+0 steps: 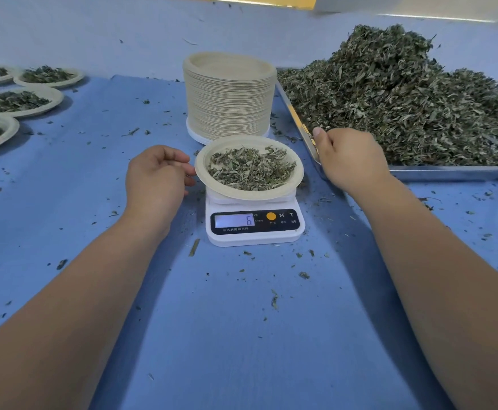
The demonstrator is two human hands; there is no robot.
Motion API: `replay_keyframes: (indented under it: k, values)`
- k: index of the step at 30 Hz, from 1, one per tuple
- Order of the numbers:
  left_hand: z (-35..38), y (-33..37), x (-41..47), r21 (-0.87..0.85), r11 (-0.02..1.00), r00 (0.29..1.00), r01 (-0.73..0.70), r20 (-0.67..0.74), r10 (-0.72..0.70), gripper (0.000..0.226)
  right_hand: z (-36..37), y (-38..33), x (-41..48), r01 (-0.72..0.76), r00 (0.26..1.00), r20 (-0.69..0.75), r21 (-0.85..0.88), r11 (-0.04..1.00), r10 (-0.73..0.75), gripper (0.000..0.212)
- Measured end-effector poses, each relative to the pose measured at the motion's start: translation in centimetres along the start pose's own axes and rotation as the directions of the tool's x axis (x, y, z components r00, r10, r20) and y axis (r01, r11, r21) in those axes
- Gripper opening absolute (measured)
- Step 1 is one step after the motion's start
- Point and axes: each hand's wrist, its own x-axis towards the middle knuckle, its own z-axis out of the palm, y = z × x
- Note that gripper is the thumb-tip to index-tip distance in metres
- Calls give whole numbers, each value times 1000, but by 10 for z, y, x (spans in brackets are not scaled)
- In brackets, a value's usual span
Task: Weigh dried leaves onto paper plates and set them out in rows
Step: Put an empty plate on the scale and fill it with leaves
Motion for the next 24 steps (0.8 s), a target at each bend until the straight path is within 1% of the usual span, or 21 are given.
replay_keyframes:
  k: [2, 4, 6, 9, 10, 13, 15, 18, 21, 24]
  values:
    - [0, -1, 0, -1, 1000, 1000, -5, 2, 5, 36, -2, 1, 4, -46, 998, -39, 3, 999, 46, 59]
    - [1, -1, 0, 3, 1000, 1000, -9, -2, 9, 35, -3, 0, 7, -75, 996, -42, -20, 997, 74, 61]
    - [0, -1, 0, -8, 1000, 1000, -3, -12, 3, 35, -2, -2, 10, -93, 995, -47, -42, 995, 91, 63]
    - [0, 0, 1, -18, 1000, 1000, 15, -14, -15, 36, -5, -6, 18, -114, 989, -96, -52, 992, 109, 63]
    - [0, 0, 0, -23, 1000, 1000, 18, -11, -18, 36, -6, -7, 21, -116, 990, -87, -59, 992, 110, 63]
    - [1, 2, -1, -40, 999, 1000, 21, -9, -22, 36, -6, -8, 29, -80, 996, 29, -26, 996, 81, 63]
    - [1, 2, -1, -50, 999, 1000, 17, -14, -18, 36, -6, -9, 32, -48, 998, 50, 3, 999, 47, 62]
    - [1, 3, -1, -54, 998, 1000, 13, -25, -14, 35, -13, -12, 35, -42, 999, -20, 39, 998, 43, 61]
    - [1, 3, -2, -57, 998, 999, 19, -28, -20, 34, -22, -24, 38, -21, 995, -95, 117, 993, 32, 61]
    - [1, 4, -2, -64, 998, 1000, 21, -20, -22, 34, -28, -54, 39, 55, 991, -128, 195, 979, -30, 61]
